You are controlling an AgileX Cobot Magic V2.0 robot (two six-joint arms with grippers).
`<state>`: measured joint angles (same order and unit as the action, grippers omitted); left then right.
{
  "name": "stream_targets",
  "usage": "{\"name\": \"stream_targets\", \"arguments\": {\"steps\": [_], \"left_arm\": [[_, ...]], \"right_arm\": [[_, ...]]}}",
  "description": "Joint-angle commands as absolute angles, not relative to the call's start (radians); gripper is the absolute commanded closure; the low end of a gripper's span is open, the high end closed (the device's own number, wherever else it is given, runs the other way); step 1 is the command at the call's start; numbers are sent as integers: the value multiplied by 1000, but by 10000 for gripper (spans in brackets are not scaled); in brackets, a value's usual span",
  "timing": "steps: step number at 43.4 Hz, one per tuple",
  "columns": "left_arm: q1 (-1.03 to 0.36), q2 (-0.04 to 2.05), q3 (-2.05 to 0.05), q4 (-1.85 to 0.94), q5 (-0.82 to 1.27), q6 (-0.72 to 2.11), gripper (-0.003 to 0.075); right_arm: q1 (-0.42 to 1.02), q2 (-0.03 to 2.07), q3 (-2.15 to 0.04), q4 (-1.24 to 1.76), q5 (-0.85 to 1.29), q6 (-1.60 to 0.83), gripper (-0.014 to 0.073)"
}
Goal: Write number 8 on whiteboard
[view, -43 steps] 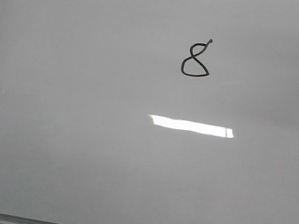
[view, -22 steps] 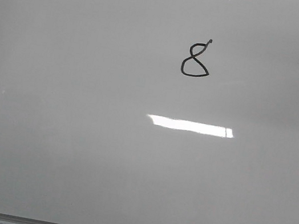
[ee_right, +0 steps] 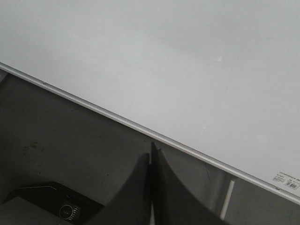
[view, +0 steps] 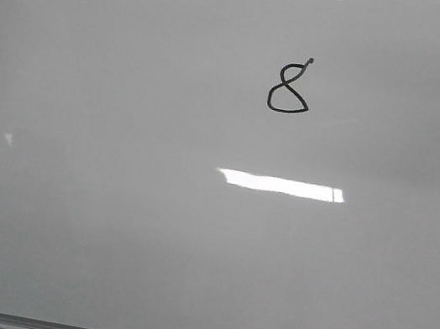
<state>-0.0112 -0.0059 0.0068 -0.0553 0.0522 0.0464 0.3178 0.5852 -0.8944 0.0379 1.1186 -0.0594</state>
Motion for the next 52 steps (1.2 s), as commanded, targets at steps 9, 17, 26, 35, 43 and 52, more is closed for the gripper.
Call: {"name": "stream_targets", "arguments": {"steps": [9,17,26,35,43,52], "left_arm": [[-18,-21,20,-66,-31,48,741],[-18,-21,20,-66,-31,48,741],[-18,-21,20,-66,-31,48,741],[-18,-21,20,-66,-31,48,741],[-18,-19,20,-66,-31,48,741],[-18,-19,20,-66,-31,48,741]], "right_arm": [[310,589,-917,28,1066,-57,701],[310,589,-917,28,1066,-57,701],[310,589,-917,28,1066,-57,701],[291,544,-882,0,1017,-57,701],[116,398,-688,0,701,-57,701],[-66,188,-377,0,321,-57,701]]}}
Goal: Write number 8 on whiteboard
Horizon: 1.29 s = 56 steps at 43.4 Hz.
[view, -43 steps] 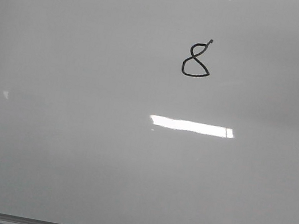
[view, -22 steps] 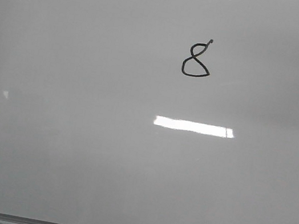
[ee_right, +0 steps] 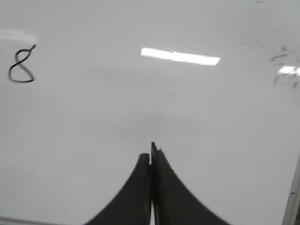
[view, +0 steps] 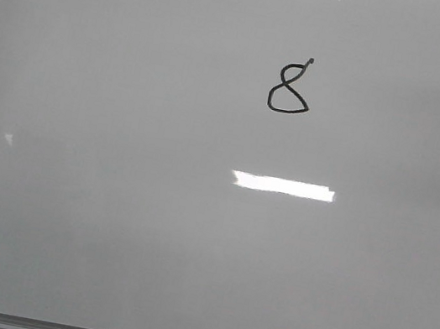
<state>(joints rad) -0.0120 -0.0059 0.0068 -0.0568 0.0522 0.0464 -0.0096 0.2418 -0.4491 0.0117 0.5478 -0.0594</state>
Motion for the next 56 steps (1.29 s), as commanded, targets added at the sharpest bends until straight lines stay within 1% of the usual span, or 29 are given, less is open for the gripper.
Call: {"name": "stream_targets", "arguments": {"steps": [1,8,17,20,33,47,56], "left_arm": [[-18,-19,20,-66,-31,48,741],[-18,-19,20,-66,-31,48,741],[-18,-19,20,-66,-31,48,741],[-18,-19,20,-66,-31,48,741],[-18,-19,20,-66,-31,48,741],[-18,-19,20,-66,-31,48,741],[-18,-19,20,-66,-31,48,741]], "right_arm": [[-77,168,-357,0,289,-57,701],[-104,52,-149,0,90,-57,701],[-104,-30,29,0,-125,-57,701],[-98,-28,19,0,-84,-57,701],[-76,-29,24,22,-61,-56,701],[-76,-28,24,37,-77,-54,701],[-76,-28,24,-29,-102,110,701]]}}
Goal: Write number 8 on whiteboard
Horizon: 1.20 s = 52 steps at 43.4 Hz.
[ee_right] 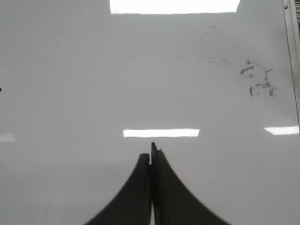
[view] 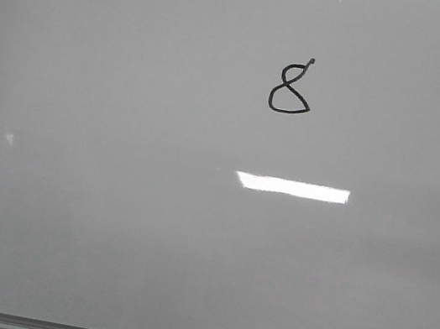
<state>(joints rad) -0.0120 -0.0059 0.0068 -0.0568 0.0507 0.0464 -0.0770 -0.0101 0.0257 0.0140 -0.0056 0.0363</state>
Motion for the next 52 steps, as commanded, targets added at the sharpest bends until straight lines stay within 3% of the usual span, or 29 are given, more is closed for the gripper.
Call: {"name": "stream_targets", "arguments": {"steps": [1,52], "left_arm": [[-18,-19,20,-66,-31,48,741],[-18,-19,20,-66,-31,48,741]], "right_arm": [[-76,-28,24,-44,-103,128,701],[-24,-28,24,14,-116,49,701]]}}
